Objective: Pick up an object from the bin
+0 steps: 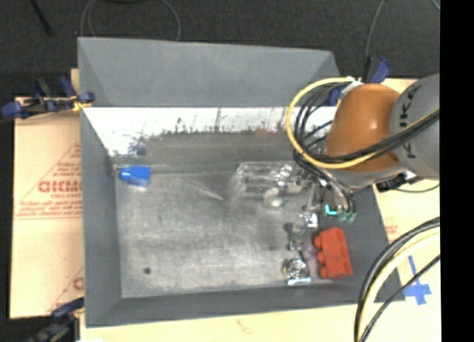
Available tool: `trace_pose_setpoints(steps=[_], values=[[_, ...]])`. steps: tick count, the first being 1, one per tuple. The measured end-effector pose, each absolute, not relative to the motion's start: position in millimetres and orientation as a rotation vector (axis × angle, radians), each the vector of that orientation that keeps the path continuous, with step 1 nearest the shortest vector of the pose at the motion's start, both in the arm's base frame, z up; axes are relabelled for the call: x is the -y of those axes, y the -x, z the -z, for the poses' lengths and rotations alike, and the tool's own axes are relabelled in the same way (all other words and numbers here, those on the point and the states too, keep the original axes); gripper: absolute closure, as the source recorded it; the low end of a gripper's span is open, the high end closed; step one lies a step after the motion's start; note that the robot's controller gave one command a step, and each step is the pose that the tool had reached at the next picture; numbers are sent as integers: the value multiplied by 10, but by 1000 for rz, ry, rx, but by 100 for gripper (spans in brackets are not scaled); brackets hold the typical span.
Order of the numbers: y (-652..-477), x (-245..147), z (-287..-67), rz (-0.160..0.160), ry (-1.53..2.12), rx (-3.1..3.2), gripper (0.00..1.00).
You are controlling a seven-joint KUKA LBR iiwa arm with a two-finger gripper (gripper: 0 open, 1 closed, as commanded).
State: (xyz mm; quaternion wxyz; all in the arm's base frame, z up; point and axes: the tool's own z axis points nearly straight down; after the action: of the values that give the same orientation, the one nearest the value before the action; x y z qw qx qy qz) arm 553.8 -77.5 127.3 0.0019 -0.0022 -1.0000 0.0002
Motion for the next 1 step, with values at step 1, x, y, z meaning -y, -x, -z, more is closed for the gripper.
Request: trace_pose_setpoints(steps=[1], values=[[-4742,1313,-907,-3,-85,3145,0]])
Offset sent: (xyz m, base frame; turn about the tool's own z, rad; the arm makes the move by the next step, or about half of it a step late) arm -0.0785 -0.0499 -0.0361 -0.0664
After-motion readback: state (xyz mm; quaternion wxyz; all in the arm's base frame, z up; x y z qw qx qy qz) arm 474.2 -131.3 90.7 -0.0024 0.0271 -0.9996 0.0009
